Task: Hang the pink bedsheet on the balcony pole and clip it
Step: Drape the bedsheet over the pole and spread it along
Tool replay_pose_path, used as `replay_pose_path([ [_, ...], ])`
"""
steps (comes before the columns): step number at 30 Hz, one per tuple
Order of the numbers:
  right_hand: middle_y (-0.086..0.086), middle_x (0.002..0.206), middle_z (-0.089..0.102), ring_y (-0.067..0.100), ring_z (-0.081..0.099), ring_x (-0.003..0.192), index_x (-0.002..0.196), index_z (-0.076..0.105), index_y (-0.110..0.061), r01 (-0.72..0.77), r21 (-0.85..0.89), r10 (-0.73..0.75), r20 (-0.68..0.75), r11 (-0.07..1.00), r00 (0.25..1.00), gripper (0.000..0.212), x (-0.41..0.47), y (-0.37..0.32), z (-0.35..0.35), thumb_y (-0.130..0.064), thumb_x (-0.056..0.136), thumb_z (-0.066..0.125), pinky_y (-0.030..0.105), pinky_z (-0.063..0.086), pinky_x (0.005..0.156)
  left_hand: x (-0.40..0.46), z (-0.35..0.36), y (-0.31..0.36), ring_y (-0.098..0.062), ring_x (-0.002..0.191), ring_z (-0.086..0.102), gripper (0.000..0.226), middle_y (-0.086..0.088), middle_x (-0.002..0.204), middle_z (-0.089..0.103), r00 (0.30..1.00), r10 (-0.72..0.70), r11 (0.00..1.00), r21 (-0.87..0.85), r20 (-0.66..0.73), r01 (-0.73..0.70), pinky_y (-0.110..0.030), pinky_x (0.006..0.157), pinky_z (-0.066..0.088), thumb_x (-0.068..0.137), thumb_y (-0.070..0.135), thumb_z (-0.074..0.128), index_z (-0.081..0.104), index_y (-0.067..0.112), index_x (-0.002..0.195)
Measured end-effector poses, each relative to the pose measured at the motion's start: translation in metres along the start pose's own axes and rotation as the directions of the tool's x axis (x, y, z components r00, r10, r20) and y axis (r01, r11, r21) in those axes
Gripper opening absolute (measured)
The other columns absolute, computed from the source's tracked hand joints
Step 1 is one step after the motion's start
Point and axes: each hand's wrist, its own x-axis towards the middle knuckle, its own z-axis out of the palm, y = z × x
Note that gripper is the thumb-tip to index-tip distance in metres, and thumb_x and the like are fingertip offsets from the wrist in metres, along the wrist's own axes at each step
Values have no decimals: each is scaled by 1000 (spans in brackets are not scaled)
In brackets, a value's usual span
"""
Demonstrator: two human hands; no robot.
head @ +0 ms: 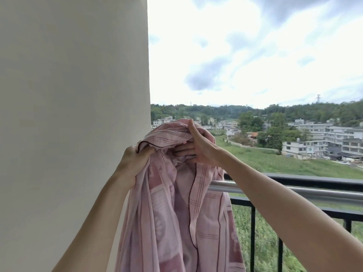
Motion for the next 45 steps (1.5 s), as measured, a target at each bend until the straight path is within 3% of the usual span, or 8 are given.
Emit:
replay_pose_path([
  [5, 6, 95, 63, 30, 58, 107, 99, 62, -26, 116, -104, -132, -158, 988, 979, 93, 44, 13, 15, -98, 49, 31, 43, 43, 102, 17, -9, -15, -7, 61, 56, 10, 0, 70, 62, 1000, -3, 1000, -22, -13, 2, -11, 48, 44, 86, 10, 56, 64, 12, 92],
  [13, 10, 116, 65, 24, 59, 112, 108, 65, -40, 255, -153, -277, -153, 955, 948, 84, 93, 2, -3, -97, 55, 33, 44, 45, 101, 41, -5, -9, -15, 72, 60, 15, -6, 83, 65, 1000, 3, 1000, -14, -2, -3, -18, 54, 46, 86, 18, 57, 63, 13, 99],
  [19, 1, 49, 58, 10, 50, 41, 67, 56, -10, 61, 145, -65, 18, 988, 998, 77, 40, 11, -32, -76, 81, 18, 19, 40, 44, 20, 30, -11, -14, 88, 62, 19, -8, 103, 68, 991, 77, 989, 116, 114, -90, -18, 69, 46, 85, 18, 59, 66, 14, 102],
  [27, 18, 135, 51, 34, 49, 123, 135, 45, -8, 37, 449, -98, 114, 893, 989, 103, -35, -10, -94, -82, 74, 10, 49, 43, 96, -11, 86, 38, -16, 74, 64, 23, -8, 80, 68, 931, 200, 974, 41, 305, -223, -28, 66, 48, 86, 29, 59, 66, 10, 97],
  [31, 18, 139, 48, 35, 46, 127, 134, 46, -8, 53, 542, -125, 97, 839, 987, 99, -53, -13, -104, -81, 75, 15, 51, 38, 101, -22, 95, 47, -11, 67, 67, 25, -3, 73, 69, 904, 132, 990, -91, 406, -103, -20, 60, 53, 86, 28, 60, 61, 5, 98],
  [35, 19, 144, 41, 37, 43, 129, 138, 42, -10, -134, 572, 100, 90, 809, 991, 90, -55, 6, -99, -77, 80, 26, 55, 36, 100, -32, 83, 26, -14, 99, 66, 53, -3, 106, 69, 825, 86, 996, -41, 559, -76, -27, 89, 52, 74, 53, 62, 58, 17, 113],
  [40, 21, 123, 59, 32, 56, 108, 125, 53, -3, -272, 626, 238, 140, 731, 961, 83, -56, 27, -68, -71, 86, 25, 46, 44, 87, -41, 64, -8, 4, 99, 58, 48, 14, 107, 64, 857, 79, 984, 99, 509, -150, -5, 68, 45, 72, 66, 53, 55, 34, 108],
  [45, 17, 94, 67, 27, 65, 87, 100, 61, 0, -184, 668, 100, 164, 721, 981, 77, -51, 23, -46, -67, 89, 27, 36, 51, 77, -31, 36, -24, -11, 124, 48, 98, 6, 131, 56, 834, 42, 999, -7, 550, -46, -31, 101, 40, 53, 87, 50, 48, 27, 130],
])
